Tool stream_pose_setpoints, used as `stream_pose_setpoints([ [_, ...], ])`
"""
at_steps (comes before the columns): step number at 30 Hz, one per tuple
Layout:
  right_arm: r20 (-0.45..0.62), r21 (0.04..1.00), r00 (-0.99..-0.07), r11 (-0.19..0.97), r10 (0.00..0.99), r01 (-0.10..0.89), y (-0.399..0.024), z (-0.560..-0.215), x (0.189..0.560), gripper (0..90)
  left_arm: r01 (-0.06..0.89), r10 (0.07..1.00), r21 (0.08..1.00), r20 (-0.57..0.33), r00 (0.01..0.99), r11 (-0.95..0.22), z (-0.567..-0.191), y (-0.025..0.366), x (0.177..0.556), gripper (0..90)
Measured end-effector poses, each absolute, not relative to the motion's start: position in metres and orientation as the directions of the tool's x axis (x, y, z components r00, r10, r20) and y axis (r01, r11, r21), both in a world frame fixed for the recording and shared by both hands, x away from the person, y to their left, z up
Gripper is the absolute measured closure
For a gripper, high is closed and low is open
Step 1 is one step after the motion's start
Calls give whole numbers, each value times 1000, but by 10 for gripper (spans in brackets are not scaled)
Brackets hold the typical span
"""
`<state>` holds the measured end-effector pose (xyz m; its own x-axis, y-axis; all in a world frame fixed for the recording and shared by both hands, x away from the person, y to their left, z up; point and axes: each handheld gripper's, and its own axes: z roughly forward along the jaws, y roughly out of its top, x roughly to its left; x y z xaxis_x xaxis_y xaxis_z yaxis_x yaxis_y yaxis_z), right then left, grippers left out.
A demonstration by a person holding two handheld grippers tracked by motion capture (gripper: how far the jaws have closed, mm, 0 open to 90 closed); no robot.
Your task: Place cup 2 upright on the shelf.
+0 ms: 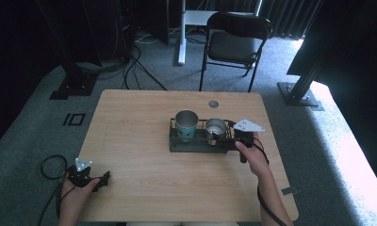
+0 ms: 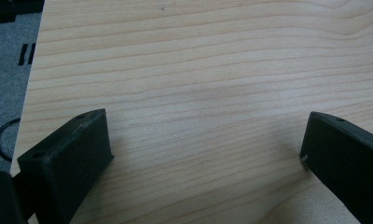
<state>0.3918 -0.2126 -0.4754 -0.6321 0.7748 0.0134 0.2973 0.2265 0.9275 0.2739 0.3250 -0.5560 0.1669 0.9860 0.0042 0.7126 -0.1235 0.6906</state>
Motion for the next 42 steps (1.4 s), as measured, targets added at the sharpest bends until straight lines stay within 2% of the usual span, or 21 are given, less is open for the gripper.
stream_pose_setpoints([
  [28,49,919,-604,201,795,338,-254,-477,369,115,713,986,691,4,167,-123,-556,325,274,23],
  [42,77,901,-581,193,810,388,-279,-492,352,115,713,986,691,4,167,-123,-556,325,274,23],
])
